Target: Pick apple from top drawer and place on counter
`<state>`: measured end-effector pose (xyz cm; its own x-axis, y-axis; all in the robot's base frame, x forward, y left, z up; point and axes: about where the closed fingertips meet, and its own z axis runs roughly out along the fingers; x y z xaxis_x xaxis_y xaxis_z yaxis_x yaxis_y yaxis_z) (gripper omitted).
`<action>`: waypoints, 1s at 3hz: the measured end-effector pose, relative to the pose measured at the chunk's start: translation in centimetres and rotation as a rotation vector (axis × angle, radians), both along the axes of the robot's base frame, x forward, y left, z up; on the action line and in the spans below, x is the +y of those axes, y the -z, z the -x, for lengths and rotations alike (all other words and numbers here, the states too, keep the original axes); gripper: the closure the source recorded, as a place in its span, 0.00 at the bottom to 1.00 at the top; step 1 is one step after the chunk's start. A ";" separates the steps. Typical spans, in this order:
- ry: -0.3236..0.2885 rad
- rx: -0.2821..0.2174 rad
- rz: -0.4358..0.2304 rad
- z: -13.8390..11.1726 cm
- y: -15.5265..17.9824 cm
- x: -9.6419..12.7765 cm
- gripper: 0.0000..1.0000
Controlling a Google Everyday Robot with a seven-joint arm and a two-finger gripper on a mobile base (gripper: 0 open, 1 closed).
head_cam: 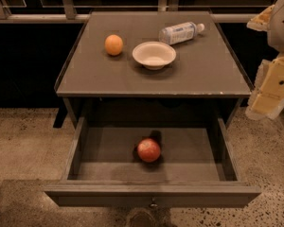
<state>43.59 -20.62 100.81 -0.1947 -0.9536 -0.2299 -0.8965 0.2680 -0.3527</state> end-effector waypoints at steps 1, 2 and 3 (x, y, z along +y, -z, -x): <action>0.000 0.000 0.000 0.0 0.0 0.0 0.00; 0.010 -0.035 -0.028 0.1 0.3 0.2 0.00; 0.065 -0.047 -0.131 0.7 3.7 1.3 0.00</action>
Offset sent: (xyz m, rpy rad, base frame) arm -0.0004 0.0021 -0.0166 0.0801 -0.0776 -0.0306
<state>42.87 -19.31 97.15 -0.2407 -0.9007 -0.3616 -0.8592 0.3710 -0.3523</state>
